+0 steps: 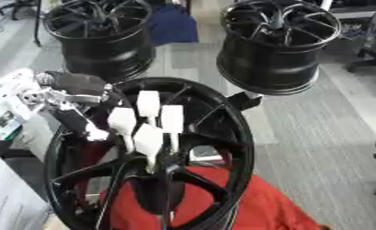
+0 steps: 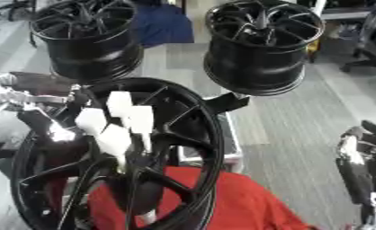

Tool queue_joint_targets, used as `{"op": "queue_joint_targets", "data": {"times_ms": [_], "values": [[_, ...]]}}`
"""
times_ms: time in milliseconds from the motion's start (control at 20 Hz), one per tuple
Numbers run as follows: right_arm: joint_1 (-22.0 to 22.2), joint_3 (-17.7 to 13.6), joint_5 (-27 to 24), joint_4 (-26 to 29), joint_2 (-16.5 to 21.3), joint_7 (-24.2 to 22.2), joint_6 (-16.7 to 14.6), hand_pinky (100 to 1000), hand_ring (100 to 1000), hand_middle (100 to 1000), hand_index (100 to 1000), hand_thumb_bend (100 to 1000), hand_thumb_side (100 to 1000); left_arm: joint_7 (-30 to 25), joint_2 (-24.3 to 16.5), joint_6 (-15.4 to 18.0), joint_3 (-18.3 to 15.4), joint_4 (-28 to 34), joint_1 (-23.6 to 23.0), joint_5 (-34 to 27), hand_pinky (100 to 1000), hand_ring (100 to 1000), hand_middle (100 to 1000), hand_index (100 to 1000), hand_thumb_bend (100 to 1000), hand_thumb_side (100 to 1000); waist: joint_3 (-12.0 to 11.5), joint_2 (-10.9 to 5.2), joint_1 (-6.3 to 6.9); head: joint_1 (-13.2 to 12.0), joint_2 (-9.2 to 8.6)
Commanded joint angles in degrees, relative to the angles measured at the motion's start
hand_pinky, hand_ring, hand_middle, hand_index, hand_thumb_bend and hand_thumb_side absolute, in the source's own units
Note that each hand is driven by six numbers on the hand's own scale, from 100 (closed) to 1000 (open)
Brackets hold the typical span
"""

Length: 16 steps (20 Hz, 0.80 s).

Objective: Pull the pin out of the wheel hub.

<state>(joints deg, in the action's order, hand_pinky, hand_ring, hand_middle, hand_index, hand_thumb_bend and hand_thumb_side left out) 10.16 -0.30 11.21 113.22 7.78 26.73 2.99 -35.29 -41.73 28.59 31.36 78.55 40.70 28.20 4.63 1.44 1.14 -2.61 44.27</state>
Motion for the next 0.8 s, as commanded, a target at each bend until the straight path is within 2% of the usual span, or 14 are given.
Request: {"op": "queue_joint_targets", "data": {"times_ms": [50, 200, 300, 350, 800], "values": [[-0.3, 0.1, -0.1, 1.4, 0.8, -0.1, -0.1, 526, 594, 599, 798, 100, 500, -16.7, -1.0, 16.5, -0.5, 1.1, 0.4, -1.2, 492, 468, 587, 805, 177, 548, 0.0, -0.47, -0.03, -0.1, -0.15], [-0.3, 0.1, -0.1, 1.4, 0.8, -0.1, -0.1, 526, 594, 599, 798, 100, 500, -16.7, -1.2, 15.8, -1.0, 1.5, 0.1, -2.5, 480, 452, 554, 760, 141, 466, 0.0, -0.49, -0.04, 0.0, -0.15], [-0.3, 0.1, -0.1, 1.4, 0.8, -0.1, 0.0, 526, 594, 599, 798, 100, 500, -16.7, -1.3, 15.1, -1.4, 1.9, 0.0, -3.7, 464, 430, 517, 718, 100, 340, 0.0, -0.49, -0.06, 0.0, -0.15], [-0.3, 0.1, -0.1, 1.4, 0.8, -0.1, 0.0, 526, 594, 599, 798, 100, 500, -16.7, -1.4, 14.7, -1.6, 2.1, -0.1, -4.4, 460, 424, 507, 708, 100, 307, 0.0, -0.49, -0.06, 0.0, -0.15], [-0.2, 0.0, -0.1, 1.4, 0.9, -0.1, 0.0, 526, 594, 599, 798, 100, 500, -16.7, -3.6, 10.2, -4.9, 6.2, 1.7, -14.7, 452, 406, 485, 694, 100, 289, -0.1, -0.67, -0.04, 0.1, -0.15]]}}
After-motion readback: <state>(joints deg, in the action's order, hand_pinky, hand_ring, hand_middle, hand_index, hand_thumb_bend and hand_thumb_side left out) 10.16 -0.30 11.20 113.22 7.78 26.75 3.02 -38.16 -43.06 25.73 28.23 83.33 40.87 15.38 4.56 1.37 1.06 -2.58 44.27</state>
